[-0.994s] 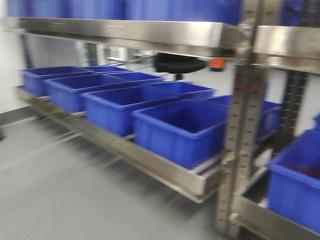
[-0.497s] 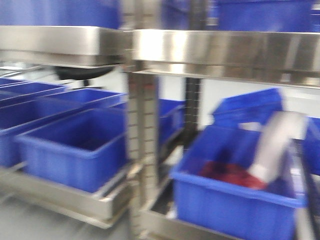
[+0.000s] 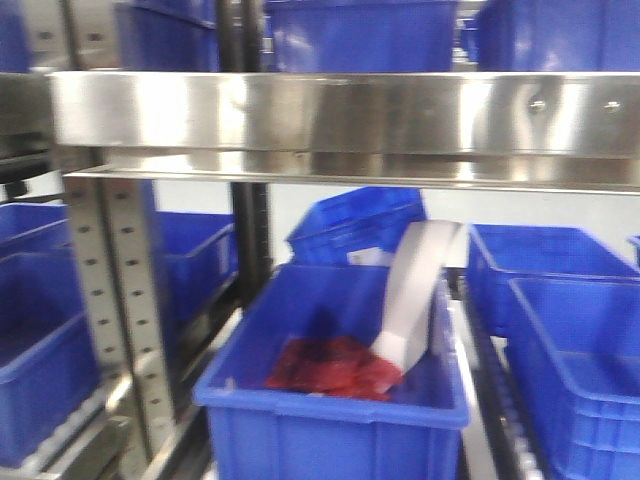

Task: Grab white bin and place on right shelf
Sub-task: 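Carry the bin with both grippers up to the blue-crate rack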

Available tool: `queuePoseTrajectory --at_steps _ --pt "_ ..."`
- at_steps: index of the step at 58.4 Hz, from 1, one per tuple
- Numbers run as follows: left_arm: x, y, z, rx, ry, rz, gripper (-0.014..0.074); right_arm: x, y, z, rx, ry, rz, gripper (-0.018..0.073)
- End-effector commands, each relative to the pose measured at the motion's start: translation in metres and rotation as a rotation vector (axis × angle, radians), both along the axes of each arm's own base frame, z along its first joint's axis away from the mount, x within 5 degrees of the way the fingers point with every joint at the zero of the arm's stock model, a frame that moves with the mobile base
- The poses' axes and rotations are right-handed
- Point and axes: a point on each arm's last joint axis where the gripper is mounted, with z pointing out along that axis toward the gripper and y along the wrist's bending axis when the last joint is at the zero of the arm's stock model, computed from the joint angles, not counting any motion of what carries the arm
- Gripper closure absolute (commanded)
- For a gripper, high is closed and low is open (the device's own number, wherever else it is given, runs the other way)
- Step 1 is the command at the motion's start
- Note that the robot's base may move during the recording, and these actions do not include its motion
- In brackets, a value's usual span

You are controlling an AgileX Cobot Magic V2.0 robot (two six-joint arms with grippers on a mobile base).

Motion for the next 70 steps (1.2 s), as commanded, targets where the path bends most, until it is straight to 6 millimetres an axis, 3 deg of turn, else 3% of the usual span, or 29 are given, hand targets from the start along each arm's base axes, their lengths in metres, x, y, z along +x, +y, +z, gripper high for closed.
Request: queuePoseTrajectory --at_steps 1,70 --pt "-0.0490 -0.0235 0.0140 0.028 -0.062 -0.381 0.0716 -0.0349 0.0216 0.0191 0.003 -0.115 0.280 0.0501" --pt "-0.0488 -0.0232 0.0140 0.028 -0.062 -0.379 0.0716 -0.0335 0.0208 0.0194 0.008 -0.114 0.262 0.0501"
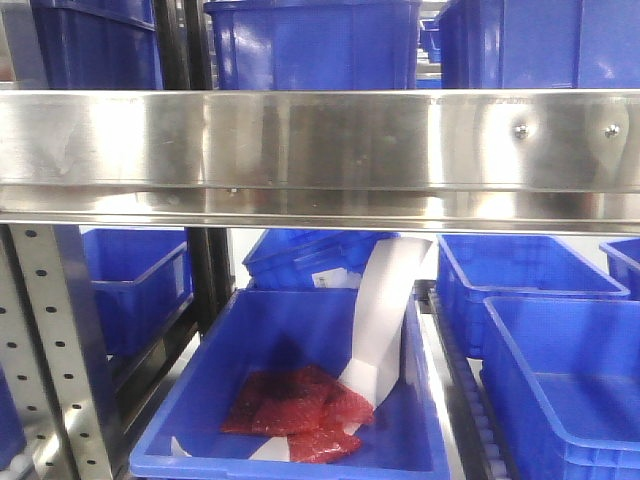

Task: Grab white bin and place on right shelf
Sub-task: 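Carry the bin with both grippers up to the blue-crate rack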

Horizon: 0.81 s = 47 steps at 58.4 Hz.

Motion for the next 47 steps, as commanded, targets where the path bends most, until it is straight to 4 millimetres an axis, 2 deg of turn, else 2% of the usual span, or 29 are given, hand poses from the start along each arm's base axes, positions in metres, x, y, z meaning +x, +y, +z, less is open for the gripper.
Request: queuePoseTrajectory --at_steps 1,47 --pt "-0.0488 -0.0232 0.0140 0.028 -0.062 -0.379 0.0716 -0.0339 0.0212 0.0193 0.006 -0.114 0.268 0.0501" --pt "-0.0489 -0.0232 0.0142 0.026 -0.062 -0.380 0.0716 -0.0313 0.0195 0.0199 0.015 -0.112 0.235 0.0501"
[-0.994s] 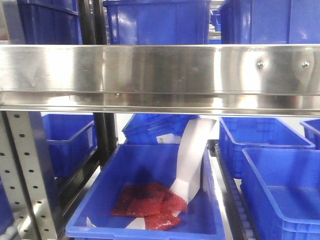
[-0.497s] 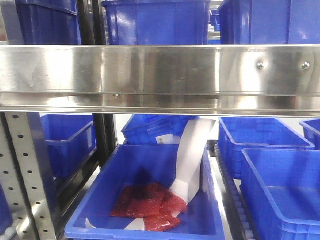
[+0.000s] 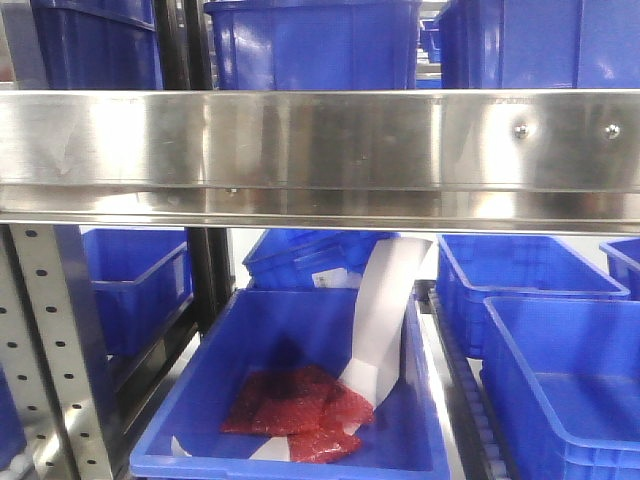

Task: Grab white bin and place on right shelf
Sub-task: 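Carry the bin with both grippers up to the blue-crate rack, then raise the bin with both grippers above the upper roller shelf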

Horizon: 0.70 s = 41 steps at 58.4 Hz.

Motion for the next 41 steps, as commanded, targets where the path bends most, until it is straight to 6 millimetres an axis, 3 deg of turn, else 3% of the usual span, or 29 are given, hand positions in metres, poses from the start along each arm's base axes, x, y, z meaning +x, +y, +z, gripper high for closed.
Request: queuePoseTrajectory --at_steps 1,10,16,41 --pt "-0.049 -0.023 0.014 0.026 -0.062 -0.380 0.0716 -0.032 0.020 0.020 0.012 -0.113 0.245 0.0501" --pt "-0.045 -0.022 0.015 0.014 -0.064 -0.348 0.0716 -0.031 0.020 0.020 0.035 -0.096 0.243 0.0501" --pt "-0.033 -0.021 0.012 -0.013 -0.034 -0.305 0.0716 -0.023 0.017 0.018 0.093 -0.022 0.230 0.0501" --pt "0.061 -0.019 -0.048 -0.069 0.226 -0.276 0.0715 0.064 0.004 -0.034 0.152 0.211 0.204 0.0501"
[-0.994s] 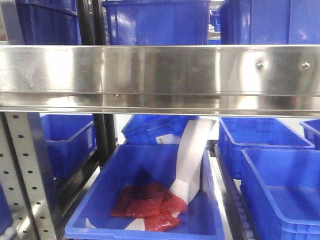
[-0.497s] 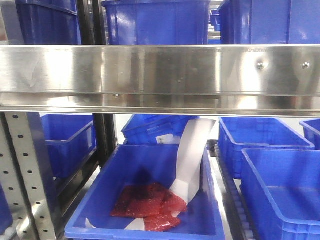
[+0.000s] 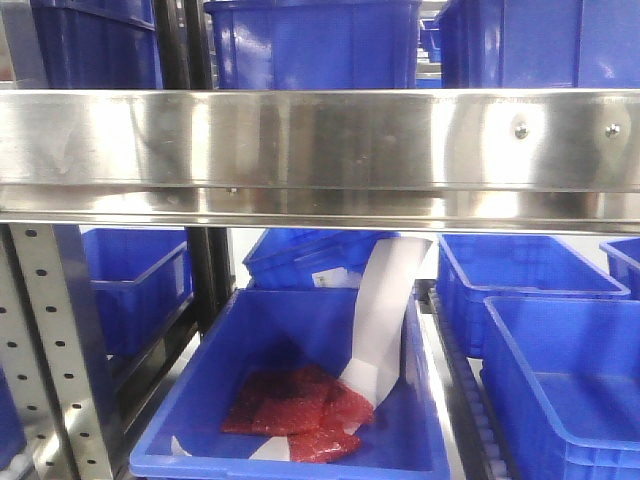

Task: Grab white bin and place on right shelf
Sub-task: 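Raise the bin with both grippers above the upper roller shelf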

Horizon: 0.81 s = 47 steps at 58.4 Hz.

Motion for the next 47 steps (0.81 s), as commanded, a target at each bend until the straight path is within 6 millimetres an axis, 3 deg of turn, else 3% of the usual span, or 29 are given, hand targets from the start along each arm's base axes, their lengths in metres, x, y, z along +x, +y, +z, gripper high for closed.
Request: queuePoseTrajectory --at_steps 1,17,22,26,33,37,41,47 --pt "-0.017 -0.019 0.015 -0.055 -0.050 -0.197 0.0715 -0.006 0.016 0.014 0.078 -0.072 0.177 0.0501" --pt "0.001 -0.019 -0.003 -0.059 0.006 -0.196 0.0704 0.024 0.012 -0.013 0.091 0.013 0.180 0.0499" --pt "0.002 -0.019 -0.004 -0.042 0.004 -0.194 0.0651 0.028 0.012 -0.018 0.078 0.009 0.191 0.0484" --pt "0.002 -0.019 -0.006 -0.025 0.005 -0.193 0.0550 0.030 0.012 -0.020 0.073 0.004 0.208 0.0405" --pt "0.002 -0.019 -0.007 -0.014 0.007 -0.192 0.0230 0.034 0.011 -0.021 0.068 0.006 0.183 0.0088" --pt "0.004 -0.018 -0.007 -0.015 0.005 -0.178 0.0102 0.037 0.009 -0.022 0.057 0.007 0.153 -0.0069" --pt "0.005 -0.017 -0.006 -0.016 0.002 -0.155 0.0028 0.038 0.008 -0.021 0.029 -0.011 0.132 -0.0078" --pt "0.009 -0.016 -0.006 -0.016 -0.003 -0.113 0.0032 0.042 0.006 -0.022 -0.011 -0.015 0.092 -0.0071"
